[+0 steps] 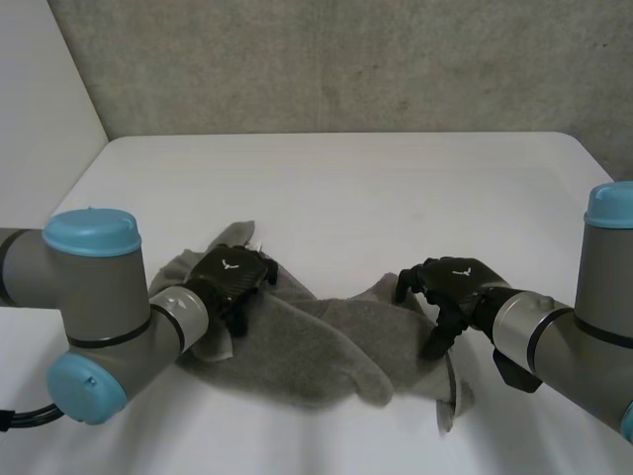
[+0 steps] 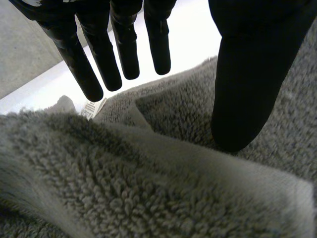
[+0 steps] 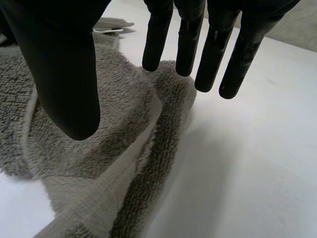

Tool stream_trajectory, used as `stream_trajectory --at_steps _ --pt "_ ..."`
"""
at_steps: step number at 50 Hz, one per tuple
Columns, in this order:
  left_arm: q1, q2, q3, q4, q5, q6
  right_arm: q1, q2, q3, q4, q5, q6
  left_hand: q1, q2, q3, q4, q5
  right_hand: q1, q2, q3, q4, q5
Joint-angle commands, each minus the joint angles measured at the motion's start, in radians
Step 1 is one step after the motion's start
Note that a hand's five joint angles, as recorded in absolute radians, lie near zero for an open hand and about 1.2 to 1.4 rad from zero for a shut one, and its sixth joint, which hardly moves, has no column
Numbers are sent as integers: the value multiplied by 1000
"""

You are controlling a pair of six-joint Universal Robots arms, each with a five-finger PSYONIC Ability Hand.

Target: Fold the towel.

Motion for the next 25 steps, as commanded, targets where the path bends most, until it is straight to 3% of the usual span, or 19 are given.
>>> stream_trajectory --at_steps 1,8,11,13,14,16,20,25 --pt "0 -37 16 3 -5 76 8 24 12 -8 -3 -4 121 120 120 119 120 -83 -50 -39 -38 -41" --pt "0 -64 36 4 -6 82 8 47 11 -25 2 -5 206 205 205 204 205 -13 20 31 33 30" --pt "0 -78 45 3 -8 84 8 58 11 -45 3 -7 271 269 270 269 270 155 188 199 200 197" --pt "-1 -86 52 3 -9 84 9 70 8 -57 0 -8 431 430 430 429 430 479 512 522 524 521" --pt "-1 -86 53 3 -9 84 9 70 8 -57 0 -8 432 431 431 430 431 480 514 524 526 523" --pt "-1 -83 63 4 -11 82 8 87 -3 -62 -3 -14 690 688 688 688 689 805 838 848 850 847" --pt "-3 -69 83 4 -14 82 9 110 -32 -63 -4 -19 913 911 911 911 912 858 891 902 904 901" --pt "-10 -9 134 4 -37 79 9 145 -147 -62 -7 -19 914 912 912 911 912 858 891 902 904 901"
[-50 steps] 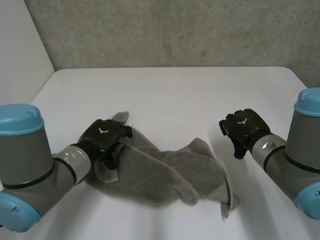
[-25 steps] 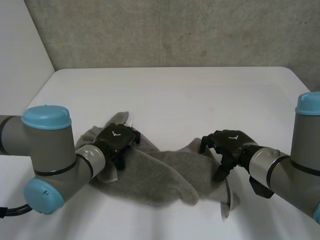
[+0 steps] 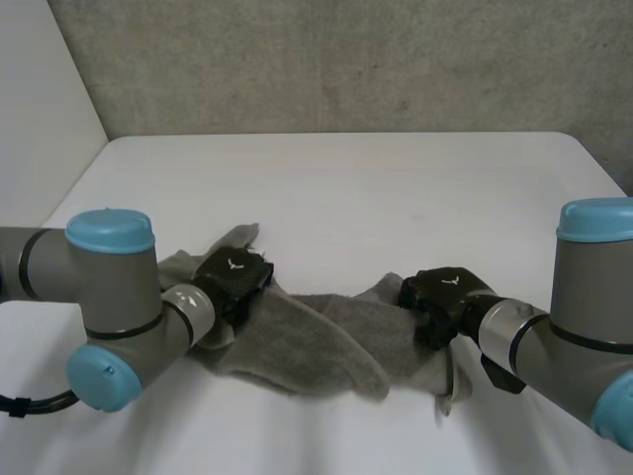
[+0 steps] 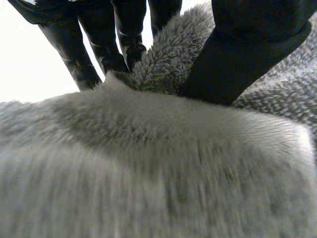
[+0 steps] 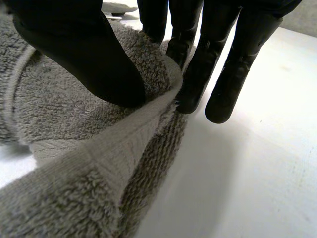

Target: Fold the towel.

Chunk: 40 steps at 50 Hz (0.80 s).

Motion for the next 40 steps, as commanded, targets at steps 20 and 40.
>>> stream_trajectory --at_steps 20,40 --pt "-103 486 -76 0 -92 -132 -15 -27 -565 -30 82 3 302 257 256 253 283 36 217 215 210 247" --pt "-290 499 -501 46 -88 -130 -1 148 -514 36 96 -205 -344 -389 -389 -392 -363 36 217 215 210 247"
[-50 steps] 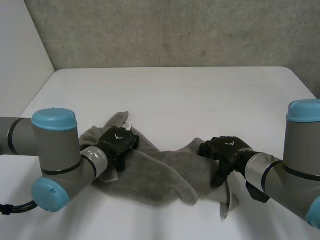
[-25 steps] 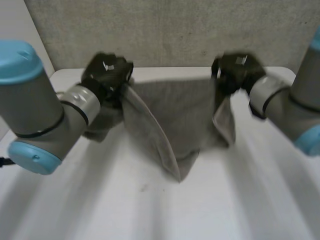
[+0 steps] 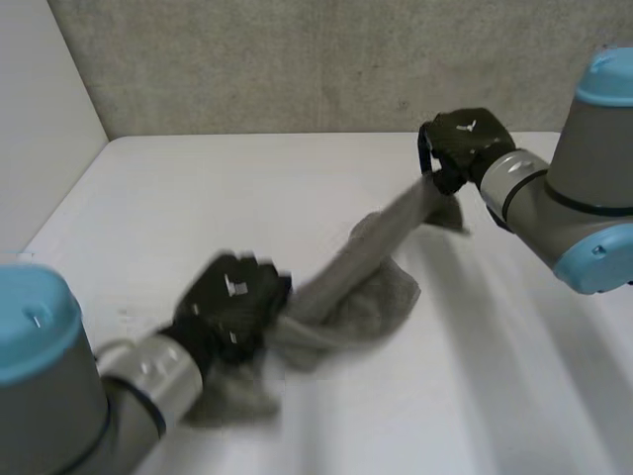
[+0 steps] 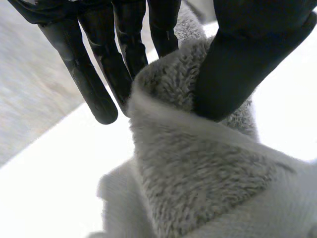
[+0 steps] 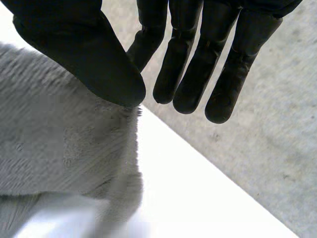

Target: Fold the towel.

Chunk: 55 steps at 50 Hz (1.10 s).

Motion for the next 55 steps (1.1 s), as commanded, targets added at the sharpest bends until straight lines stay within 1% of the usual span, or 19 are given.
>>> stream_trajectory --at_steps 1,8,10,11,12,13,14,16,17,18,19,20,21,24,31,36,41,46,55 --pt "-131 11 -83 -5 1 -10 2 -11 94 48 -7 -84 -247 -250 -251 -251 -253 15 213 212 208 230" --pt "-146 78 -52 -8 -1 -10 2 -57 237 78 -10 -173 -538 -542 -543 -542 -545 15 213 212 208 230" --pt "-119 92 -20 -3 -1 -13 2 -92 309 76 -23 -176 -658 -662 -663 -662 -665 15 213 212 208 230" --pt "-119 92 -20 -3 -1 -13 2 -92 309 76 -23 -176 -659 -662 -663 -663 -665 15 213 212 208 230" --pt "-82 92 3 -3 -2 -13 1 -107 336 70 -23 -175 -665 -668 -669 -668 -671 15 213 212 208 230" --pt "-33 92 23 -8 -2 -11 1 -119 358 67 -21 -172 -665 -668 -669 -668 -671 15 213 212 208 230" --pt "-33 92 23 -8 -2 -11 1 -120 358 67 -21 -172 -665 -668 -669 -668 -671 15 213 212 208 230" --pt "53 92 49 -10 1 -8 -5 -132 386 67 -20 -170 -665 -668 -669 -668 -671 15 213 212 208 230" --pt "53 92 49 -10 1 -8 -5 -132 386 67 -20 -170 -665 -668 -669 -668 -671 15 213 212 208 230" --pt "80 83 66 -8 2 -8 -8 -135 395 67 -20 -169 -665 -668 -669 -668 -671 -57 142 140 136 158" --pt "96 71 87 -8 7 -8 -10 -140 402 65 -18 -169 -665 -668 -669 -668 -671 -444 -246 -247 -251 -229" --pt "96 70 87 -8 7 -8 -10 -140 403 65 -18 -169 -665 -668 -669 -668 -671 -448 -250 -251 -255 -233" --pt "108 48 110 -8 15 -10 -10 -144 412 64 -18 -167 -659 -662 -663 -663 -665 -672 -473 -475 -479 -457" --pt "116 -9 153 -10 33 -10 -10 -155 427 59 -18 -161 -638 -642 -643 -642 -645 -774 -575 -576 -580 -559" --pt "139 -113 206 -23 56 -10 -34 -160 473 56 -23 -147 -568 -571 -572 -572 -574 -824 -625 -626 -630 -609" --pt "139 -196 250 -49 77 -10 -54 -161 518 56 -59 -147 -518 -521 -522 -522 -524 -936 -737 -738 -742 -720" --pt "139 -284 324 -97 127 -8 -70 -161 564 55 -89 -147 -515 -518 -519 -519 -521 -1015 -816 -817 -821 -800" --pt "137 -390 434 -195 223 -1 -73 -161 614 27 -93 -147 -500 -504 -505 -504 -507 -1015 -816 -817 -821 -800" --pt "137 -463 511 -237 228 1 -88 -167 634 8 -95 -147 -389 -392 -393 -393 -395 -1012 -813 -814 -818 -797"
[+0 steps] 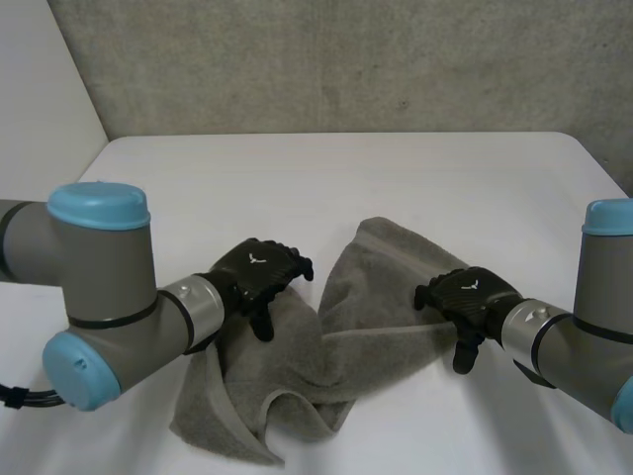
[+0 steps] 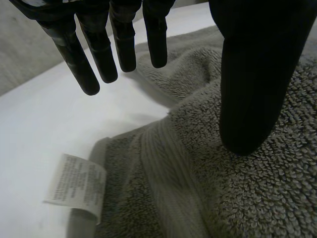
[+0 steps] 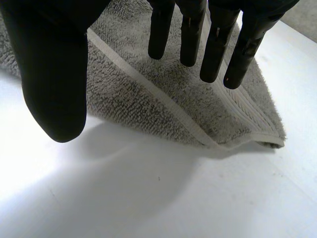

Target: Fold the towel.

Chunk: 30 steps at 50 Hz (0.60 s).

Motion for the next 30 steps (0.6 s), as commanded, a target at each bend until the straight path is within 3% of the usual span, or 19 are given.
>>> stream_trajectory --at_steps 1,8,15,30 --pt "0 -65 64 -31 5 3 -11 -4 15 -16 1 0 147 147 147 148 147 -20 -27 -13 1 5" --pt "0 -94 70 -31 3 3 -11 -4 13 -16 1 0 397 397 397 397 397 -17 -24 -10 4 8" --pt "-12 -79 69 -31 0 3 -11 -4 3 -33 2 0 998 998 998 999 998 -23 -30 -16 -2 2" --pt "-14 30 69 -20 -15 6 -6 -7 -14 -42 2 3 999 998 998 999 998 -23 -30 -16 -2 2"
